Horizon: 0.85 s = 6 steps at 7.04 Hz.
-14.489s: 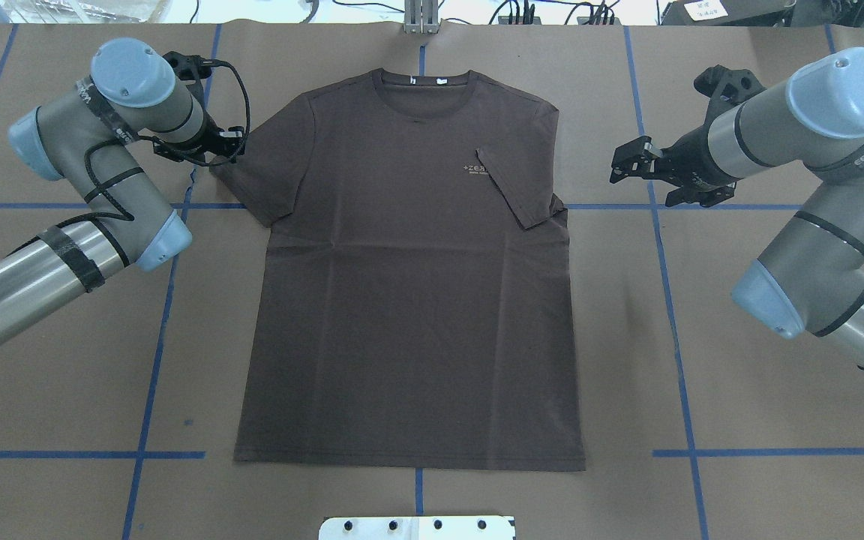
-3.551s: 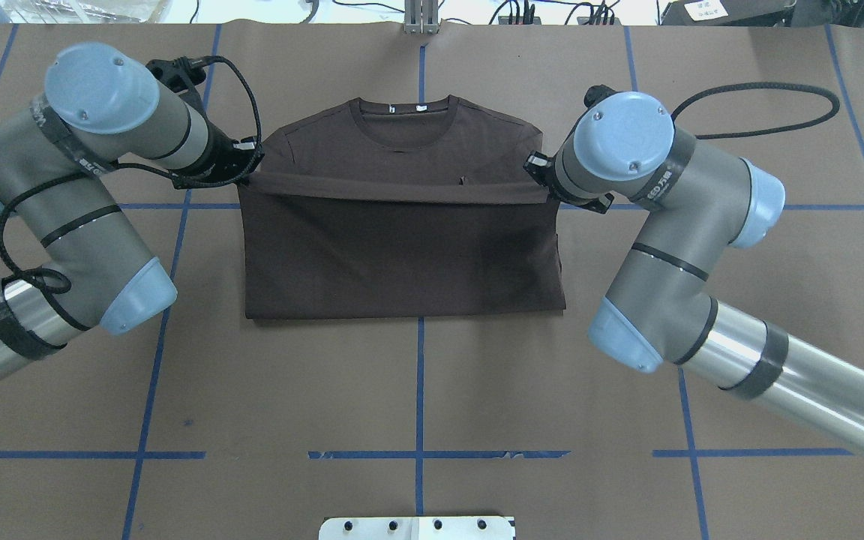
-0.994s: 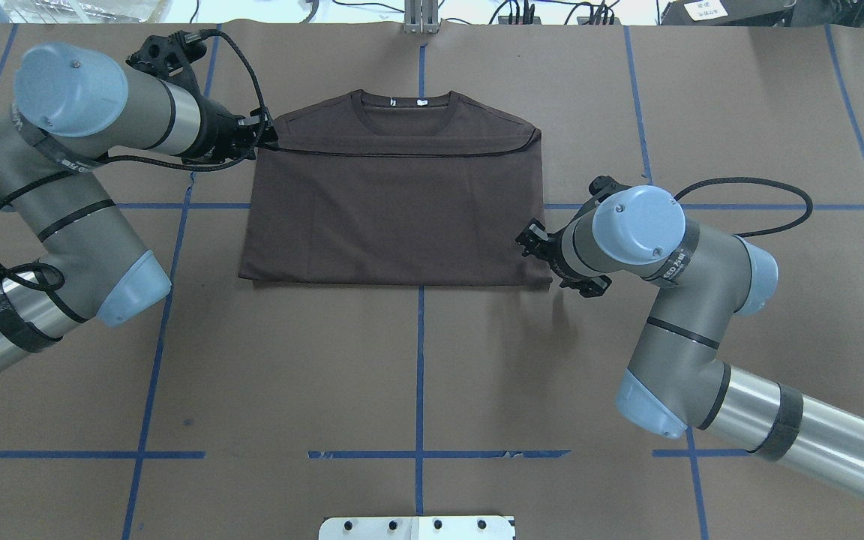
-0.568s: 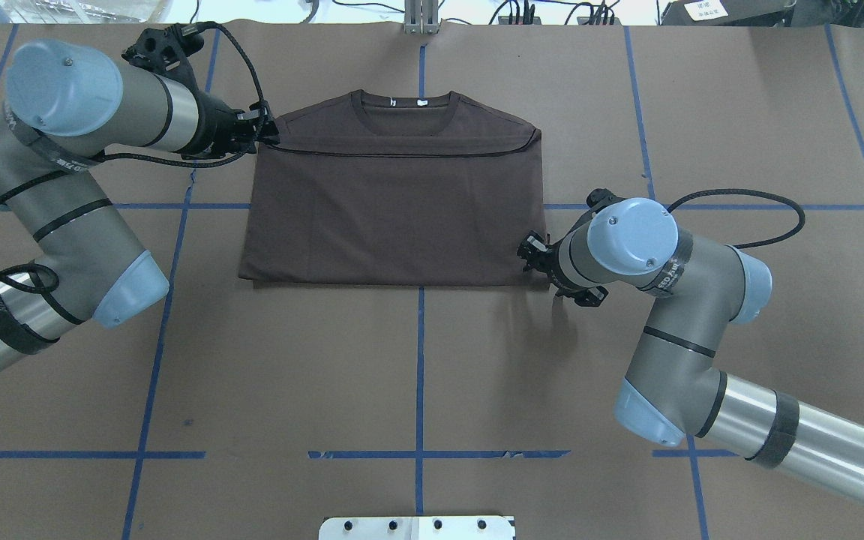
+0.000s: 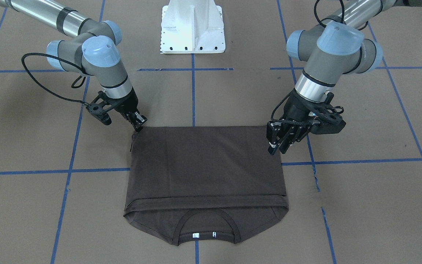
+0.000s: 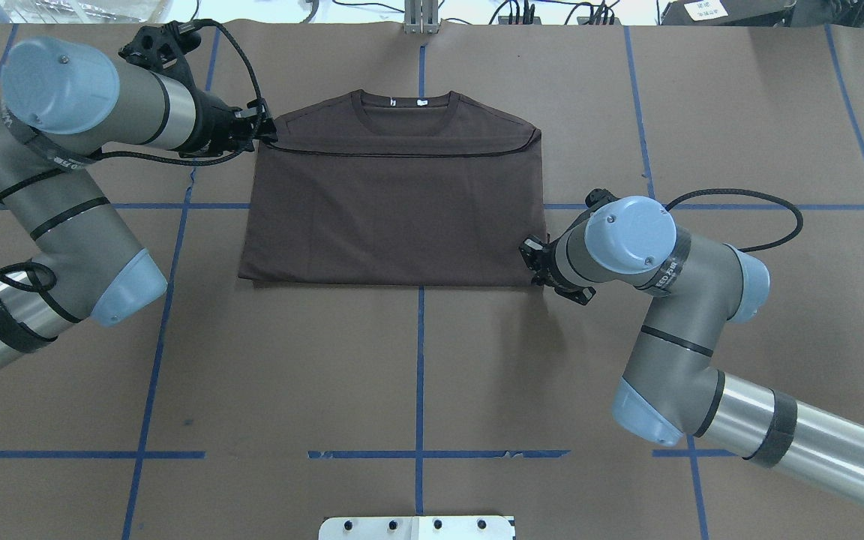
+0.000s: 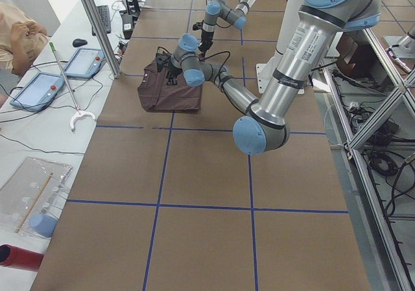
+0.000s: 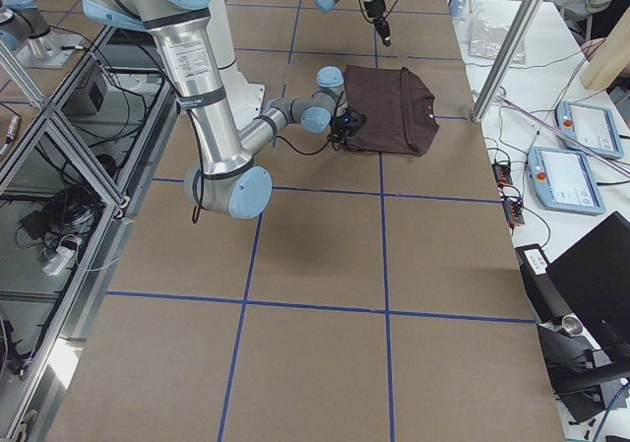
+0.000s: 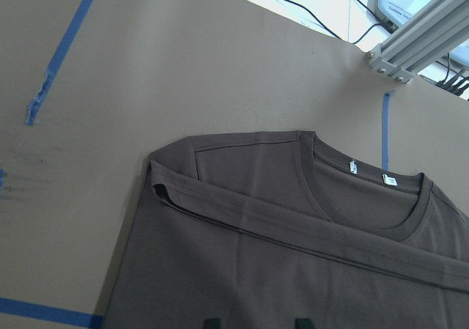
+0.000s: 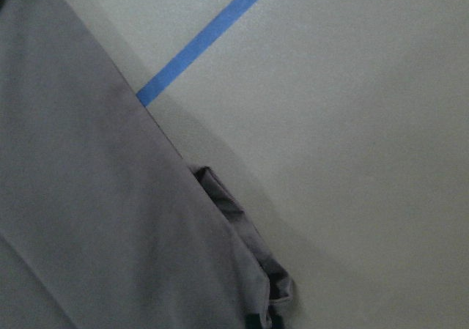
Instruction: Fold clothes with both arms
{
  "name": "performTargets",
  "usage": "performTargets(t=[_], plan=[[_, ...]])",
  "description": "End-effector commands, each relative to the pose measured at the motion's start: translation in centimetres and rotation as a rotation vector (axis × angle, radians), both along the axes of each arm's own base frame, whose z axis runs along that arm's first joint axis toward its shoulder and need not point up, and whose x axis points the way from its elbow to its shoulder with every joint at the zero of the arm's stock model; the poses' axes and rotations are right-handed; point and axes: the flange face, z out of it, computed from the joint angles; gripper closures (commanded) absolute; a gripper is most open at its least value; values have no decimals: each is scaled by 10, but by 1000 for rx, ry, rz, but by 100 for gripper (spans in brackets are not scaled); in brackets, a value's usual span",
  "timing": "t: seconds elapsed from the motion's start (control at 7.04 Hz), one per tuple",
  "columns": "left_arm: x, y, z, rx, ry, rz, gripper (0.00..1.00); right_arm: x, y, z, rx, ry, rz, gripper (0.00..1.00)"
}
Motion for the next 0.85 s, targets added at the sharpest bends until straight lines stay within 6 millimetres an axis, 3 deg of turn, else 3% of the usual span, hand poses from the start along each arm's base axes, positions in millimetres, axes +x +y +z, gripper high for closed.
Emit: performTargets(t=[0.0,0.14,0.28,0.43,0.57,0.71], plan=[[-4,4,-8,11,15,1,55,61,50,-32,-13,-105,-80,100],[-4,6,-11,19,20,7,55,100,113,-43,-82,-146,-226,100],[-5,6,-10,23,18,7,55,112,201,-35,-123,-138,-394,100],[-6,7,-16,21,31,9,55,107,266,-37,-136,-133,-550,100],[-12,15,-26,32,49,15,55,95,299,-37,-154,-132,-648,100],[-11,19,-27,-17,81,29,53,90,315,-32,-168,-117,-685,1]])
